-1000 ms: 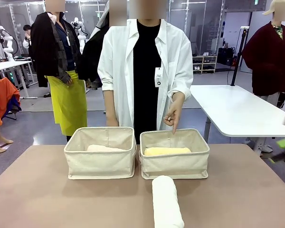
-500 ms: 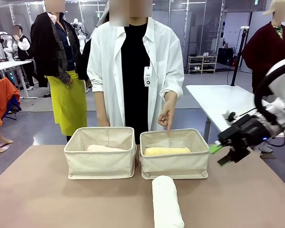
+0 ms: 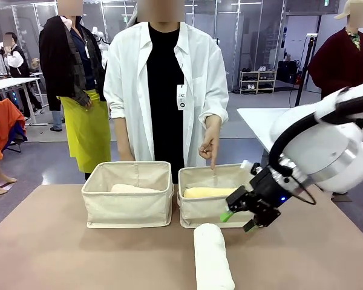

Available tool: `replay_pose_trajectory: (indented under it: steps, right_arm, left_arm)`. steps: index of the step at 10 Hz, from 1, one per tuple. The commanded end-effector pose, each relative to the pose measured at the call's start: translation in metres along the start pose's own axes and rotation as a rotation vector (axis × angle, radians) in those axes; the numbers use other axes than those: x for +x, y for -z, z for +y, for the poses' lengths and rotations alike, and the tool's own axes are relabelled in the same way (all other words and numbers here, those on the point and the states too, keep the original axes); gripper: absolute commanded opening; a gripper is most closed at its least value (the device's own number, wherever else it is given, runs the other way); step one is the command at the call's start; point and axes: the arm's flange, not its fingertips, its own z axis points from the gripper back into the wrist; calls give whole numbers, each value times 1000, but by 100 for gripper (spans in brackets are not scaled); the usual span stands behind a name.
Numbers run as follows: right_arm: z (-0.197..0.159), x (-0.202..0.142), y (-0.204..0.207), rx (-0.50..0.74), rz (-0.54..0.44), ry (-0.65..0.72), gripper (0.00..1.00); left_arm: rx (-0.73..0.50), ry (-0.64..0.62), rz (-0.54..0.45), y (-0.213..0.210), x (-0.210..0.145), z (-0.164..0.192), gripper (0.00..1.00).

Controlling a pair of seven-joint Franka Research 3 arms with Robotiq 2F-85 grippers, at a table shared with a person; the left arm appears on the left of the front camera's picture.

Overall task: Divide the towels into two baskets.
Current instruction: Pick up one hotel-folded towel from the bottom of the table and place it in the Fabric basket indicated by the person.

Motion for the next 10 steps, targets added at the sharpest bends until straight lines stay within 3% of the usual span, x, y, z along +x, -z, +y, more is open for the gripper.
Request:
replay_pose_trajectory:
  steps: [1,4,10]
  right_arm:
    - [9,7,29,-84,4,67,95]
    - [18,15,59,-113,-17,82,95]
    - [32,13,111,-222,38,63,95]
  left_arm:
    - [1,4,-1,-1,-4,-1,100]
    - [1,4,-1,-1,-4,-1,100]
    - [1,4,-1,-1,-4,-1,100]
